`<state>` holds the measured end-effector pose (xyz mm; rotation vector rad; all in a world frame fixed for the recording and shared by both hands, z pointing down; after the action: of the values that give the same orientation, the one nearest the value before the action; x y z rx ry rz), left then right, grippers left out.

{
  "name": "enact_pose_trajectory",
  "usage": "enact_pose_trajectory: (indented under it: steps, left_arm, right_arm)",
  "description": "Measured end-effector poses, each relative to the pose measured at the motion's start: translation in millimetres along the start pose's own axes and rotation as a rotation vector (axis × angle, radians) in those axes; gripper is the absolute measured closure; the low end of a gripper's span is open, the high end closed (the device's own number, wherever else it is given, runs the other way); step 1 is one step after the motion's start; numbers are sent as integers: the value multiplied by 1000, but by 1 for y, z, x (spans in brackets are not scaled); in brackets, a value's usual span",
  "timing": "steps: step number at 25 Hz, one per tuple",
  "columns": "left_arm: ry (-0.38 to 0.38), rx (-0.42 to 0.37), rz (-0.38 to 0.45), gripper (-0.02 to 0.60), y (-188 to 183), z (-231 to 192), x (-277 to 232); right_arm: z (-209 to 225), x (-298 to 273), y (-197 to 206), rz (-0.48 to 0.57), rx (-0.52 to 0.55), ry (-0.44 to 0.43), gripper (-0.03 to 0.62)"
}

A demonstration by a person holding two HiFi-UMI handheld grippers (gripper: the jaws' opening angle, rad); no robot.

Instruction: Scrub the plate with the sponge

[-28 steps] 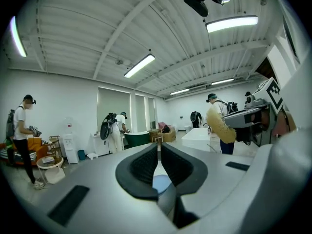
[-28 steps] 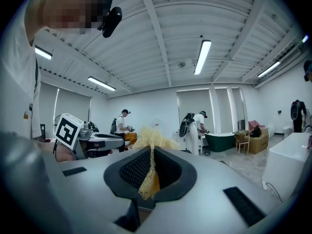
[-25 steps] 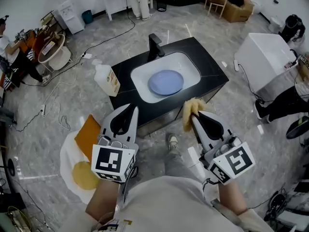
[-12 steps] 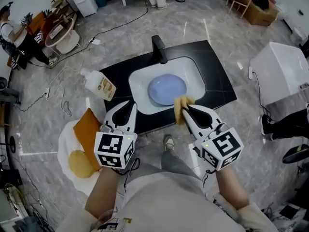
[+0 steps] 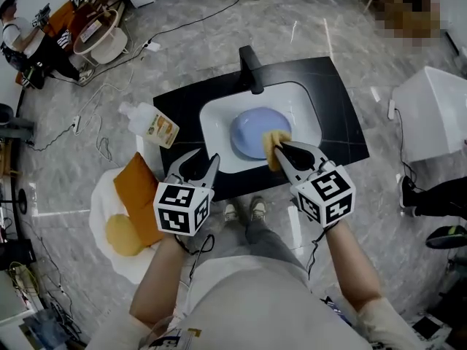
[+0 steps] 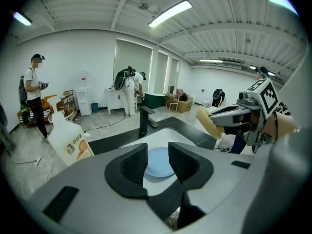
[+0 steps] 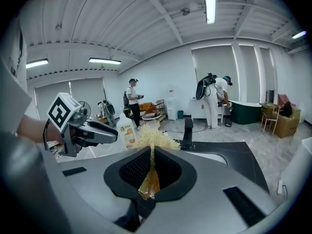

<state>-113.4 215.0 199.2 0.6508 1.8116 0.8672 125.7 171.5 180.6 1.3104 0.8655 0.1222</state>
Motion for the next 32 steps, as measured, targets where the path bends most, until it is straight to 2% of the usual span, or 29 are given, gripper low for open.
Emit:
enact_pose_trajectory:
  steps: [8,16,22,27,32]
  left_arm:
    - [86,52,-77,419,2,-38,-46]
    - [164,171,-200,397,22,-68,-111]
    - [163,199,-271,394,32,-82,-154]
    - [159,250,-345,394,44,-85,-183]
    - [100,320,-395,394,52,-91,-214]
  right_arm:
    - [7,-46,4,-88,-24,49,549]
    - [11,-94,15,-176,-53,81,549]
    - [22,-131,30,-242,-66,78,549]
    - [37,-152,51,-308,-72,59,549]
    - [57,-176,73,-364,-75,24,549]
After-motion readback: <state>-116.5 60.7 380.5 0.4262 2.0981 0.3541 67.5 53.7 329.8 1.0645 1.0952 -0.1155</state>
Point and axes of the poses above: the fingertips, and each gripper's own axes: x backward along the fingers, z to its right, y out of its underside, the point moved 9 cm from there along x, backward along the fingers, and after that the axes turned 9 degrees about x, right-handed, at the moved point
